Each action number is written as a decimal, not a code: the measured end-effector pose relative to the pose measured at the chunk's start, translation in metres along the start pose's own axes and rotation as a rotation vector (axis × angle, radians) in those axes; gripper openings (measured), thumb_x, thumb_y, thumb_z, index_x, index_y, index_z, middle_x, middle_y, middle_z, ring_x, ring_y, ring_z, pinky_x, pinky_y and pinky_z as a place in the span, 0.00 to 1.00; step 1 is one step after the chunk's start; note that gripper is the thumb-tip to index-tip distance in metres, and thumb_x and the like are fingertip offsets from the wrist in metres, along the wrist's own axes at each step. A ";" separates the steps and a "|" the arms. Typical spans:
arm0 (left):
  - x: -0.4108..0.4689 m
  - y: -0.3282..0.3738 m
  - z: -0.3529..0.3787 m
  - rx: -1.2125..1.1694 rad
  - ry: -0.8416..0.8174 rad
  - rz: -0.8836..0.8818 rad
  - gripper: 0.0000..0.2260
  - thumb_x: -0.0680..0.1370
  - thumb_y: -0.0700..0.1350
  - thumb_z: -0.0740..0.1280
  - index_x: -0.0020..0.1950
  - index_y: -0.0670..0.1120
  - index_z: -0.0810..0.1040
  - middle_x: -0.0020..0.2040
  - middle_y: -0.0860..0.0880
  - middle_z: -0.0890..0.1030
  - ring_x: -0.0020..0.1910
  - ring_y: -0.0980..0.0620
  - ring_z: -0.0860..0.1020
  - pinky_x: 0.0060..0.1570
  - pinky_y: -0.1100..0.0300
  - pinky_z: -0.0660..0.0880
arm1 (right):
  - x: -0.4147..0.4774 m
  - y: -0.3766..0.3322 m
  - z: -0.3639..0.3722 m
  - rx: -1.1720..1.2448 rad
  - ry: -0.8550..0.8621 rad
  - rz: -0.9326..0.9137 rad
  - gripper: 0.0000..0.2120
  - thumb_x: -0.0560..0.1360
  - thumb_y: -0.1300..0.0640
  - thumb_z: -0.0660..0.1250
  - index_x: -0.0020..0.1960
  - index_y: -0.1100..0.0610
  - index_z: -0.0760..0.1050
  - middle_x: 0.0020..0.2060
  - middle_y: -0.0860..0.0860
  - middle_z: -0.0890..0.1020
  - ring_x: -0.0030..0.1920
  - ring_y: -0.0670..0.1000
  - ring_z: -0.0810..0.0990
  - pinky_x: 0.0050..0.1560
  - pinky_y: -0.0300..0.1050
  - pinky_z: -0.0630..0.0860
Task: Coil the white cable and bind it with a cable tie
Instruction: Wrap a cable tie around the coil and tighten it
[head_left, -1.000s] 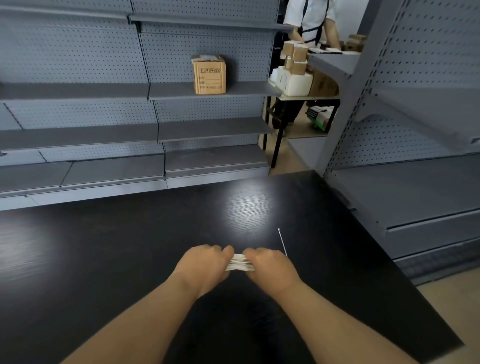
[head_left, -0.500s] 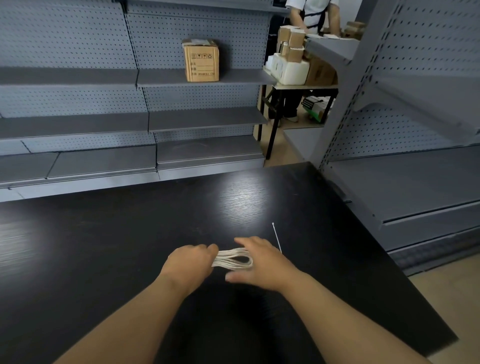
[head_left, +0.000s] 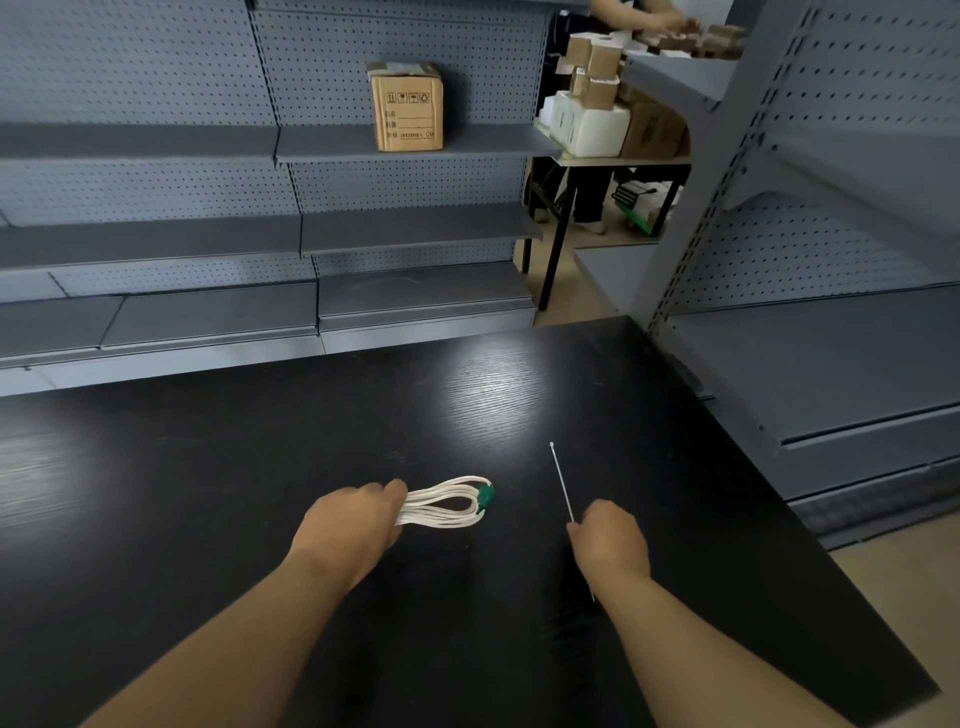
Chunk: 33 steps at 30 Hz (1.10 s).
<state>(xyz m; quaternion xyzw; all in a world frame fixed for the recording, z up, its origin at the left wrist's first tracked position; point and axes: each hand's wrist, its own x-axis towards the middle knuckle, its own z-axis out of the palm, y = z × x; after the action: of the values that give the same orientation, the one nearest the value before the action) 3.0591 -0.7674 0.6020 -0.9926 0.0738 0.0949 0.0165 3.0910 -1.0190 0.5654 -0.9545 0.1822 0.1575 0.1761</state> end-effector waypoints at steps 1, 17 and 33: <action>0.000 0.000 0.001 -0.004 0.003 -0.003 0.09 0.79 0.50 0.57 0.56 0.47 0.68 0.52 0.48 0.77 0.49 0.45 0.78 0.40 0.55 0.67 | 0.001 0.002 0.003 -0.007 -0.011 0.028 0.10 0.77 0.54 0.64 0.52 0.60 0.77 0.50 0.56 0.81 0.51 0.56 0.80 0.45 0.44 0.75; 0.009 0.004 0.004 -0.045 0.024 -0.018 0.10 0.79 0.51 0.57 0.56 0.48 0.68 0.52 0.49 0.77 0.50 0.45 0.77 0.40 0.55 0.66 | 0.019 -0.005 0.018 0.009 -0.167 0.150 0.12 0.78 0.60 0.60 0.58 0.63 0.76 0.58 0.58 0.79 0.58 0.57 0.78 0.55 0.46 0.75; 0.007 0.002 0.009 -0.065 0.012 -0.028 0.11 0.79 0.52 0.58 0.58 0.49 0.67 0.53 0.49 0.77 0.49 0.47 0.77 0.41 0.57 0.67 | 0.017 -0.009 0.027 0.006 -0.087 0.169 0.11 0.78 0.59 0.62 0.57 0.64 0.76 0.56 0.58 0.80 0.57 0.56 0.79 0.52 0.44 0.75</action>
<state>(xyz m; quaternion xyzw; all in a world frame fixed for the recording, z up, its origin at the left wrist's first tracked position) 3.0635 -0.7703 0.5923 -0.9941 0.0571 0.0913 -0.0147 3.1030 -1.0053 0.5373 -0.9274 0.2548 0.2124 0.1727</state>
